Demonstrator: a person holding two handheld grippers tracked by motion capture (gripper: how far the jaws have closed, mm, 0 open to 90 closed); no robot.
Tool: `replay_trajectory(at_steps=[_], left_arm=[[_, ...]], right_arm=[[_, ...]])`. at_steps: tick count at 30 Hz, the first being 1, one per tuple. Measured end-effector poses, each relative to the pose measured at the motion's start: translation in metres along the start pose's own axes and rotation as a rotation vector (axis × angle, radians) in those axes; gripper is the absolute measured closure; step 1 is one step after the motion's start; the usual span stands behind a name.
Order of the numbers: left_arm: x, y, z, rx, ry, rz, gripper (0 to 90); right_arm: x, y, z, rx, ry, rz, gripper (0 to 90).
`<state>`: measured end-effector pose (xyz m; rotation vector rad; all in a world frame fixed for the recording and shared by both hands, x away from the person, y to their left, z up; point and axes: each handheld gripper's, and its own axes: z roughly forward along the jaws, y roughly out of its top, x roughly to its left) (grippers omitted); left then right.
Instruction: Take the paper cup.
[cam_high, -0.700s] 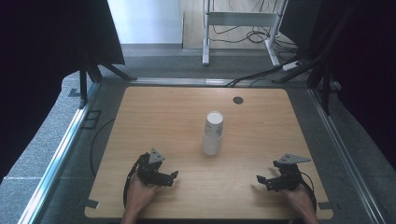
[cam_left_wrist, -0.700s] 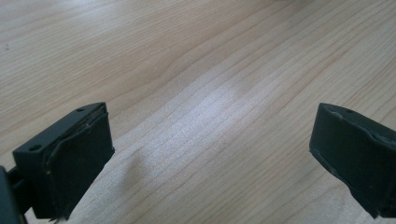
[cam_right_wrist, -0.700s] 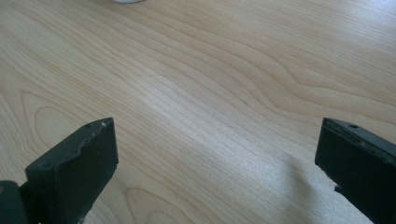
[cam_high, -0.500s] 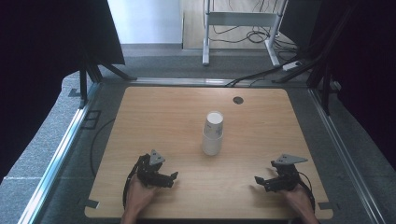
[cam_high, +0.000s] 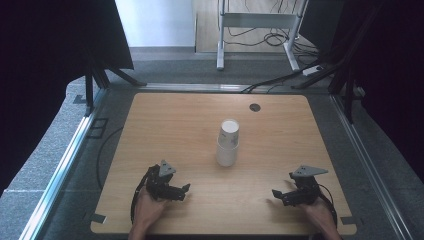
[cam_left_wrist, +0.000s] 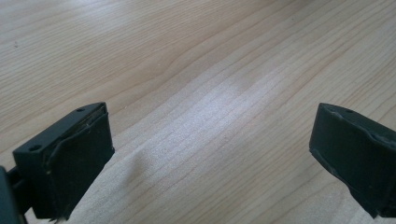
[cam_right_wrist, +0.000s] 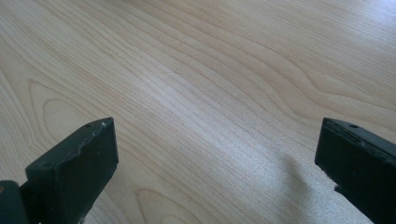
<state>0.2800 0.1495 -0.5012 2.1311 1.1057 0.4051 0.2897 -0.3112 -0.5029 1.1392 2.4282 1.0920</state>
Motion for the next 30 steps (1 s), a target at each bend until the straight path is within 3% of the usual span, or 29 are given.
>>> replay_trajectory(at_steps=[14, 30], left_arm=[[0.001, 0.008, -0.005, -0.052, -0.033, -0.027, 0.0], [-0.004, 0.023, -0.003, -0.055, -0.073, 0.008, 0.0]], right_arm=[[0.002, 0.004, -0.004, -0.012, 0.007, -0.006, 0.0], [0.003, 0.014, -0.009, -0.024, 0.035, -0.021, 0.0]])
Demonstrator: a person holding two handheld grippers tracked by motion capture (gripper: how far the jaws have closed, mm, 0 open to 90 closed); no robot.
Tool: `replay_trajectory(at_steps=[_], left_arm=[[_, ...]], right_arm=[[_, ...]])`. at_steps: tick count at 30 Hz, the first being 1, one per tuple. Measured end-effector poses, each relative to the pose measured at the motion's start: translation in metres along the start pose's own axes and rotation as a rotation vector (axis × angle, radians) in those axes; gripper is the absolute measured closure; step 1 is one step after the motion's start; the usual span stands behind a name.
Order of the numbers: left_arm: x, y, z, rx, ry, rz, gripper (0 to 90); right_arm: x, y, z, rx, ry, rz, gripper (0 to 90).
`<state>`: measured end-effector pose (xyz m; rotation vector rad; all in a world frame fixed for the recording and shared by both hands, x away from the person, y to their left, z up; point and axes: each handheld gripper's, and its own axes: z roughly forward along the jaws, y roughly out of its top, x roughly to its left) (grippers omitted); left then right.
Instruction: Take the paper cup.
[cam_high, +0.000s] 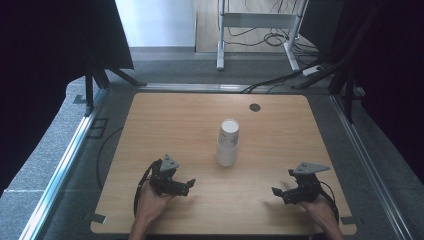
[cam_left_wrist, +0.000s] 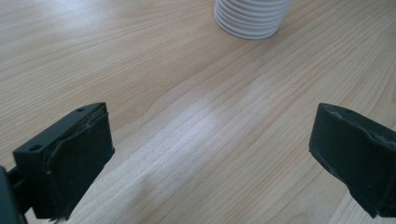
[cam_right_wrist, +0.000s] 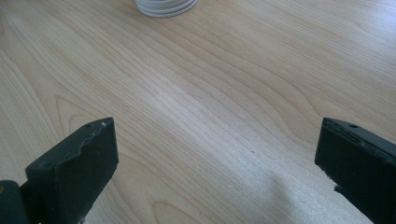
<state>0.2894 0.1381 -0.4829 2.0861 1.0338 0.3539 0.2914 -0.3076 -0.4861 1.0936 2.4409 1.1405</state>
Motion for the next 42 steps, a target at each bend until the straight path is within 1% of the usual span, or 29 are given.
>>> replay_trajectory(at_steps=[4, 8, 9, 13, 15, 16, 22, 31, 36, 38, 42], left_arm=[[-0.001, 0.004, 0.002, 0.017, -0.013, 0.018, 0.0], [-0.001, 0.007, 0.003, 0.022, -0.032, 0.019, 0.0], [0.000, 0.008, 0.003, 0.021, -0.038, 0.018, 0.0], [0.000, 0.010, 0.004, 0.021, -0.054, 0.015, 0.0], [0.001, 0.011, 0.004, 0.022, -0.072, 0.016, 0.0], [0.001, 0.012, 0.005, 0.019, -0.088, 0.012, 0.0], [0.000, 0.016, 0.008, 0.030, -0.091, 0.028, 0.0], [0.002, 0.026, 0.011, -0.002, -0.120, 0.018, 0.0], [-0.001, 0.032, 0.014, 0.001, -0.120, 0.048, 0.0], [-0.002, 0.035, 0.016, 0.001, -0.123, 0.051, 0.0], [-0.002, 0.039, 0.019, 0.001, -0.110, 0.063, 0.0]], right_arm=[[0.001, 0.003, 0.001, -0.004, 0.008, -0.006, 0.1], [0.001, 0.006, 0.001, -0.011, 0.017, -0.003, 0.1], [0.001, 0.008, 0.001, -0.012, 0.026, -0.002, 0.1], [0.002, 0.010, 0.001, -0.011, 0.030, -0.007, 0.1], [0.001, 0.012, 0.000, -0.012, 0.031, -0.014, 0.1], [0.002, 0.013, -0.001, -0.012, 0.031, -0.015, 0.2], [0.001, 0.017, -0.001, -0.011, 0.034, -0.023, 0.2], [0.002, 0.025, 0.000, -0.004, 0.056, -0.039, 0.9], [0.002, 0.030, 0.000, -0.009, 0.065, -0.044, 1.0], [0.002, 0.032, 0.001, -0.010, 0.069, -0.047, 1.5], [0.003, 0.035, 0.002, -0.015, 0.077, -0.049, 1.8]])
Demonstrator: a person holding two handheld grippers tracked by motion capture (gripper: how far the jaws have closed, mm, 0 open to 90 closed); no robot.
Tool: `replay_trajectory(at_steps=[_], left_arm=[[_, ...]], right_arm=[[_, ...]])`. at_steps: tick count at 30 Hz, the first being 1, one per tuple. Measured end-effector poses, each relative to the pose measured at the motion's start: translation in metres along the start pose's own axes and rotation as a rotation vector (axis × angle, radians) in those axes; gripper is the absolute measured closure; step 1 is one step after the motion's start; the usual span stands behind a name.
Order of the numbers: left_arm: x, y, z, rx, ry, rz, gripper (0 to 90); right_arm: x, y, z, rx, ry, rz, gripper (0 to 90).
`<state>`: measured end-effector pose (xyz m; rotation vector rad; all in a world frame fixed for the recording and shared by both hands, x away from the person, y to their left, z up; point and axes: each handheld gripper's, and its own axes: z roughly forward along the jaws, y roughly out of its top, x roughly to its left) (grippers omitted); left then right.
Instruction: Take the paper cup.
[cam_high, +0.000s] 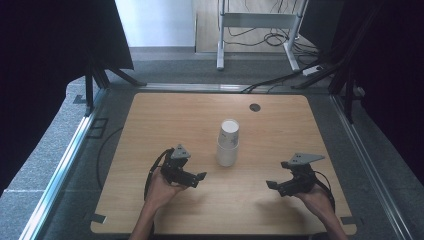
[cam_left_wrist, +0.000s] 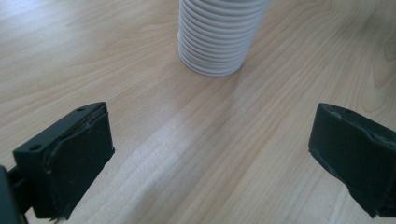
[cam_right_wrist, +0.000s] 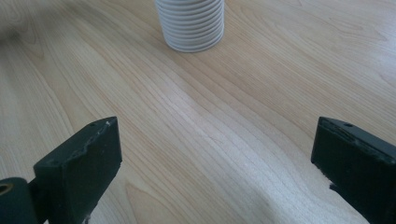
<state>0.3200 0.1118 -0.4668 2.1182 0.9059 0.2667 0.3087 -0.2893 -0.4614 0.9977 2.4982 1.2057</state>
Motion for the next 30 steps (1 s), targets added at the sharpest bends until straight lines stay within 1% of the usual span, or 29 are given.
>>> replay_trajectory(at_steps=[3, 8, 17, 24, 28, 30], left_arm=[[0.001, 0.003, 0.002, -0.005, 0.010, -0.002, 0.0], [0.002, 0.006, 0.006, -0.012, 0.006, -0.004, 0.0], [0.003, 0.015, 0.013, -0.013, 0.004, 0.007, 0.5], [0.002, 0.024, 0.018, -0.013, 0.009, 0.024, 0.7], [0.001, 0.028, 0.021, -0.020, 0.000, 0.022, 0.7], [0.001, 0.030, 0.023, -0.021, -0.011, 0.018, 0.4]], right_arm=[[0.000, 0.002, 0.001, 0.003, 0.005, 0.000, 1.8], [0.000, 0.007, 0.002, 0.000, 0.011, -0.006, 1.3], [0.001, 0.016, 0.005, -0.005, 0.019, -0.011, 1.3], [0.000, 0.023, 0.009, 0.000, 0.027, -0.017, 1.3], [0.000, 0.027, 0.011, -0.004, 0.033, -0.018, 1.4], [0.001, 0.029, 0.012, -0.001, 0.038, -0.023, 1.5]])
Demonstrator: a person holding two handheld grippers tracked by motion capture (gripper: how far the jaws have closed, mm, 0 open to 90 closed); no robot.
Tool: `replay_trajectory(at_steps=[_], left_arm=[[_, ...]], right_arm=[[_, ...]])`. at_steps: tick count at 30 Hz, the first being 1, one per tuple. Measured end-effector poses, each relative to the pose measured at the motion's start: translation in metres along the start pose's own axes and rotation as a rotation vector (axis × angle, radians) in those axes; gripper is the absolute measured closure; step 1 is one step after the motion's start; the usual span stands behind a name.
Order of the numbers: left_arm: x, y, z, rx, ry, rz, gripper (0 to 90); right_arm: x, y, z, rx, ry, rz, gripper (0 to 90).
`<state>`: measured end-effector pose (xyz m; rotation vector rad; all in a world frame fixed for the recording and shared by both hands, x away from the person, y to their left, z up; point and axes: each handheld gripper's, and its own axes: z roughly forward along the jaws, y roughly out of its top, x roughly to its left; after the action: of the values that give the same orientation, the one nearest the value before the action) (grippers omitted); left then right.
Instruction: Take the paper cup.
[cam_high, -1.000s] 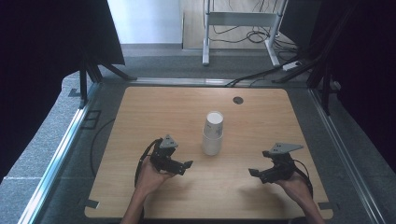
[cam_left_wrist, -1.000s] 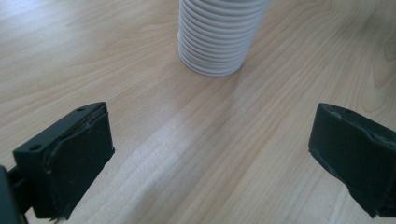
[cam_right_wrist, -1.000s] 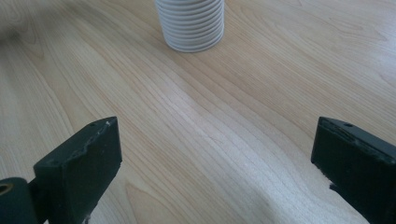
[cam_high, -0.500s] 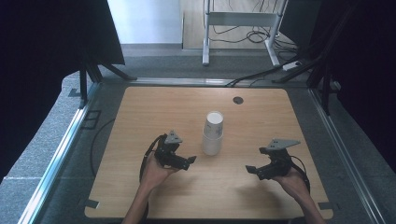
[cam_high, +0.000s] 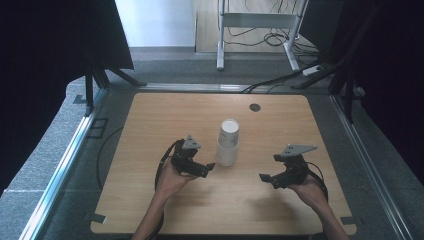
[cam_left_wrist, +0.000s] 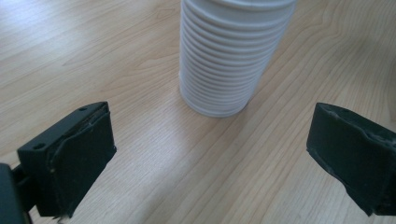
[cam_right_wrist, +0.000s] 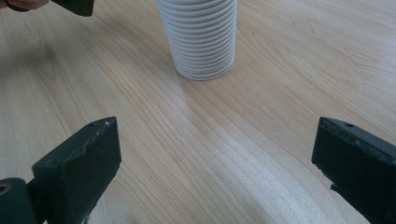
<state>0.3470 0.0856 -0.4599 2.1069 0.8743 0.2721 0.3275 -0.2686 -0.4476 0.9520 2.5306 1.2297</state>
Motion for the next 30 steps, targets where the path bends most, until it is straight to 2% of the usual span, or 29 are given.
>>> replay_trajectory(at_steps=[6, 21, 30], left_arm=[[-0.001, 0.006, 0.008, -0.002, -0.021, 0.008, 0.0], [-0.005, 0.023, 0.021, -0.004, -0.021, 0.054, 0.8], [-0.007, 0.032, 0.030, -0.006, -0.023, 0.075, 1.7]], right_arm=[[0.002, 0.007, 0.003, 0.003, 0.000, -0.010, 2.8], [0.004, 0.026, 0.011, 0.019, 0.012, -0.041, 3.5], [0.000, 0.036, 0.017, -0.004, 0.034, -0.020, 3.5]])
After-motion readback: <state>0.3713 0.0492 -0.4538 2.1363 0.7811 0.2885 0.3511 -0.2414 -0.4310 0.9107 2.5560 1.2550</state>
